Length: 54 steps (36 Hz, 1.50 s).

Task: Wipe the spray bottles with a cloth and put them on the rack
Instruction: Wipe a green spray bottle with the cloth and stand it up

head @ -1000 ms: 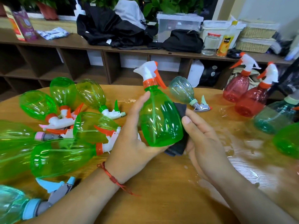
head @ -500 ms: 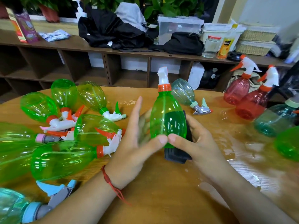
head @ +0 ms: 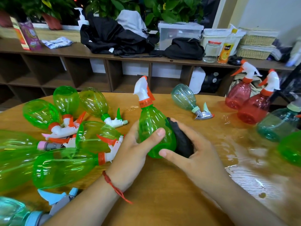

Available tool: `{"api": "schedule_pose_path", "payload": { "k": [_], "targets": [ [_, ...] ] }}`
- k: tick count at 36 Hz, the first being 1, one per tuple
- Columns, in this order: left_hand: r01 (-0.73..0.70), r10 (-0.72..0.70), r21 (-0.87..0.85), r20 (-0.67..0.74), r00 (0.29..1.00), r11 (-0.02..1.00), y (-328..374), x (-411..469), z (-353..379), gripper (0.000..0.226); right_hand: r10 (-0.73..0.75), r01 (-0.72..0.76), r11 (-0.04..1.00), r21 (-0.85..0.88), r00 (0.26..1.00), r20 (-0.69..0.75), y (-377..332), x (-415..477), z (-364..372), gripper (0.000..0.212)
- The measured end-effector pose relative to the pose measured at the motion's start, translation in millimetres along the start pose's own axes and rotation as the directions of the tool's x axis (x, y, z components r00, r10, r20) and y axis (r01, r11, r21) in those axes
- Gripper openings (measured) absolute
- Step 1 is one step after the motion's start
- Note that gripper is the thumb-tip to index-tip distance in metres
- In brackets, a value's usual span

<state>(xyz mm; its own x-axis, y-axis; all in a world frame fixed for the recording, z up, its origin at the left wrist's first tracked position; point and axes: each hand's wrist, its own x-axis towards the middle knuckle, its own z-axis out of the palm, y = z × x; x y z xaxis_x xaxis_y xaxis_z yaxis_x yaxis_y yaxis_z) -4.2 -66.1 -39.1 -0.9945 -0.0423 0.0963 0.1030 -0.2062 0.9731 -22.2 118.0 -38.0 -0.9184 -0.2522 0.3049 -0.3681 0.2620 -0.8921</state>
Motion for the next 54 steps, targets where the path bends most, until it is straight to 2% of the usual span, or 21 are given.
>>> {"api": "schedule_pose_path", "payload": {
  "k": [3, 7, 10, 14, 19, 24, 27, 33, 38, 42, 45, 49, 51, 54],
  "targets": [
    [0.003, -0.003, -0.001, -0.006, 1.0, 1.0, 0, 0, 1, 0.046, -0.018, 0.017, 0.998, 0.062, 1.0, 0.006, 3, 1, 0, 0.076],
    [0.064, -0.065, -0.058, -0.019, 0.998, 0.996, 1, 1, 1, 0.049, 0.029, -0.02, 0.973, 0.232, 0.999, -0.032, 2, 3, -5, 0.051],
    [0.019, -0.018, 0.082, -0.024, 1.0, 0.996, 1, 2, -2, 0.046, 0.061, -0.036, 0.966, 0.256, 0.994, -0.091, 0, 7, -14, 0.035],
    [-0.02, 0.007, 0.213, 0.064, 0.998, 0.977, 0, -4, 1, 0.048, 0.046, 0.012, 0.96, 0.278, 0.978, -0.201, -4, 10, -23, 0.023],
    [-0.043, -0.023, 0.327, 0.196, 0.98, 0.944, -2, -12, 4, 0.061, -0.021, 0.118, 0.955, 0.273, 0.943, -0.333, -9, 13, -33, 0.018],
    [-0.1, -0.02, 0.414, 0.276, 0.961, 0.905, -3, -17, 8, 0.07, -0.061, 0.162, 0.96, 0.227, 0.917, -0.395, -10, 14, -40, 0.015],
    [-0.102, -0.043, 0.434, 0.312, 0.949, 0.895, -4, -20, 8, 0.063, -0.057, 0.145, 0.969, 0.201, 0.92, -0.387, -13, 15, -42, 0.015],
    [-0.1, -0.044, 0.432, 0.311, 0.95, 0.896, -4, -17, 2, 0.058, -0.007, 0.091, 0.959, 0.27, 0.954, -0.299, -10, 12, -34, 0.018],
    [-0.137, -0.024, 0.497, 0.304, 0.952, 0.857, -1, -14, -4, 0.058, -0.041, 0.132, 0.958, 0.255, 0.942, -0.333, -13, 12, -35, 0.017],
    [-0.131, -0.021, 0.507, 0.284, 0.959, 0.852, -1, -15, -2, 0.069, -0.071, 0.17, 0.965, 0.198, 0.901, -0.428, -10, 15, -39, 0.02],
    [-0.139, -0.011, 0.526, 0.271, 0.963, 0.839, 2, -17, 3, 0.074, -0.11, 0.211, 0.969, 0.127, 0.832, -0.544, -5, 21, -46, 0.02],
    [-0.121, -0.015, 0.516, 0.251, 0.968, 0.848, 3, -18, 5, 0.07, -0.258, 0.239, 0.964, -0.114, 0.752, -0.606, -11, 28, -51, 0.022],
    [-0.129, -0.012, 0.516, 0.261, 0.965, 0.847, 4, -18, 6, 0.066, -0.389, 0.28, 0.92, -0.276, 0.747, -0.539, -16, 32, -45, 0.024],
    [-0.131, -0.013, 0.525, 0.261, 0.965, 0.841, 5, -20, 8, 0.068, -0.487, 0.32, 0.84, -0.438, 0.801, -0.348, -14, 35, -24, 0.029]
  ]
}}
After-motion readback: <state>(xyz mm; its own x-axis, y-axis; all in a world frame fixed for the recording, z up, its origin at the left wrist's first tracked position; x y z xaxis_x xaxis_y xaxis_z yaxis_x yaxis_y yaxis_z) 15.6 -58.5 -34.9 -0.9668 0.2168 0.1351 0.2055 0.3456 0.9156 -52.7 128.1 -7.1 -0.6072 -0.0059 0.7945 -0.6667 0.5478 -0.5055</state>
